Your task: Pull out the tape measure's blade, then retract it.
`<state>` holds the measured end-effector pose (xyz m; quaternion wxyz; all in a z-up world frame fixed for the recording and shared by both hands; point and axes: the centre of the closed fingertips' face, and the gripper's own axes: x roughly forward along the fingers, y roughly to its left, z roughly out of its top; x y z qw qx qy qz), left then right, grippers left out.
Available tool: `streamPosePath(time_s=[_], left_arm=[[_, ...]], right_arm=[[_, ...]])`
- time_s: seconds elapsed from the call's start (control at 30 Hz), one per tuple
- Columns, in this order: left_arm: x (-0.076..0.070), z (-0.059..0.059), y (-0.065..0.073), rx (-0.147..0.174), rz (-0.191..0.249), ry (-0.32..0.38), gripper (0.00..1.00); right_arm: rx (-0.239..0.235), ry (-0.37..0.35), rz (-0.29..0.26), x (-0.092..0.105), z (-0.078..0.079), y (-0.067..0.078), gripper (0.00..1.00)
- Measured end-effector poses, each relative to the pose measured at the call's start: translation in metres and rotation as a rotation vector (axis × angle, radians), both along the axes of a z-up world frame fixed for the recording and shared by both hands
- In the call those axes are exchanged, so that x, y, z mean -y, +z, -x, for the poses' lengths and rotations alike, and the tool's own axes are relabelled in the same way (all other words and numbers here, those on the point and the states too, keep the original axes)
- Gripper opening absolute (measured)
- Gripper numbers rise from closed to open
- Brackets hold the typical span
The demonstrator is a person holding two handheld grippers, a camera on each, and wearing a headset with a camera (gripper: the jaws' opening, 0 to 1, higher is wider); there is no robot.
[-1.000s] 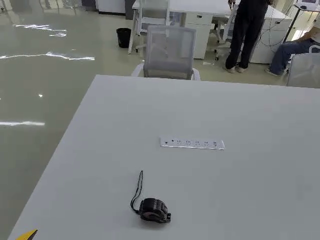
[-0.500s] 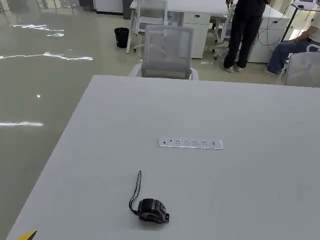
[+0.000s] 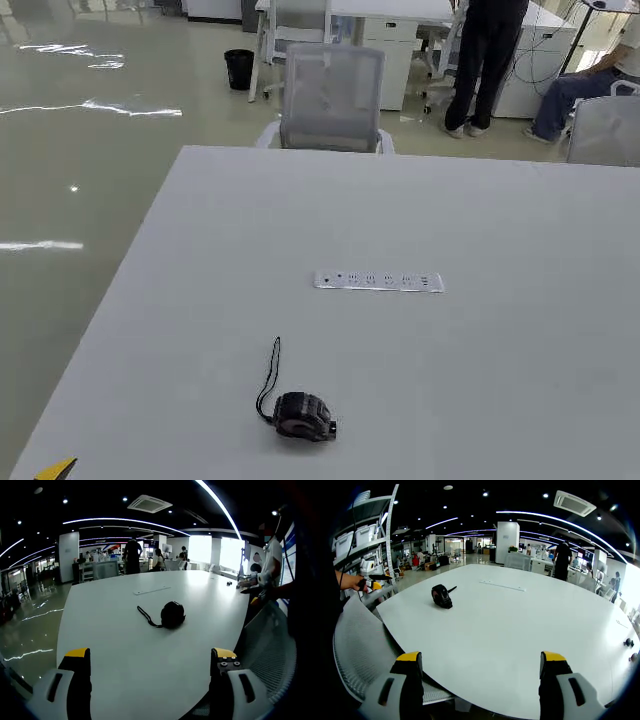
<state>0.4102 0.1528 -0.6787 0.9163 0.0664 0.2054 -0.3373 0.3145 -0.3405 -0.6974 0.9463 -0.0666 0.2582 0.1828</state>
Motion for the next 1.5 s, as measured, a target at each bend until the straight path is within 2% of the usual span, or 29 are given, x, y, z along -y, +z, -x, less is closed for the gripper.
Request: streamPosePath(time_s=[0.37,0.4,0.43,0.5,0.63,0.73,0.87,1.1,1.23,1.33,1.5], left_arm=[[0.001,-0.001,0.001,0.001,-0.002,-0.001,0.99],[0.001,-0.001,0.002,0.001,0.001,-0.002,0.99],[0.002,-0.001,0.002,0.003,0.001,-0.003,0.99],[0.005,-0.001,0.005,0.015,0.003,-0.009,0.99],[0.01,-0.003,0.004,0.018,0.0,-0.028,0.99],[0.018,-0.006,0.009,0.042,0.017,-0.06,0.99],[0.028,-0.011,0.009,0.033,-0.006,-0.097,0.99],[0.038,-0.022,0.012,0.028,-0.003,-0.103,0.99],[0.042,-0.027,0.005,0.016,-0.018,-0.123,0.99],[0.044,-0.032,0.001,0.014,-0.018,-0.129,0.99],[0.054,-0.035,0.001,0.011,-0.02,-0.142,0.99]], right_arm=[[-0.004,0.01,0.009,0.0,-0.001,-0.001,1.0],[0.017,0.022,0.018,0.0,-0.003,0.001,0.99],[0.033,0.027,0.022,0.0,-0.004,0.003,0.98],[0.02,0.016,-0.011,0.001,-0.006,0.003,0.98],[0.021,0.012,-0.024,0.004,-0.011,0.003,0.98],[0.014,0.031,-0.019,-0.001,-0.015,0.006,0.99],[0.003,0.08,0.016,-0.007,-0.02,0.004,0.99],[-0.002,0.098,0.02,-0.02,-0.03,0.003,0.98],[-0.009,0.115,0.023,-0.028,-0.036,0.0,0.97],[-0.016,0.132,0.046,-0.03,-0.04,-0.003,0.97],[-0.016,0.152,0.05,-0.037,-0.049,-0.002,0.97]])
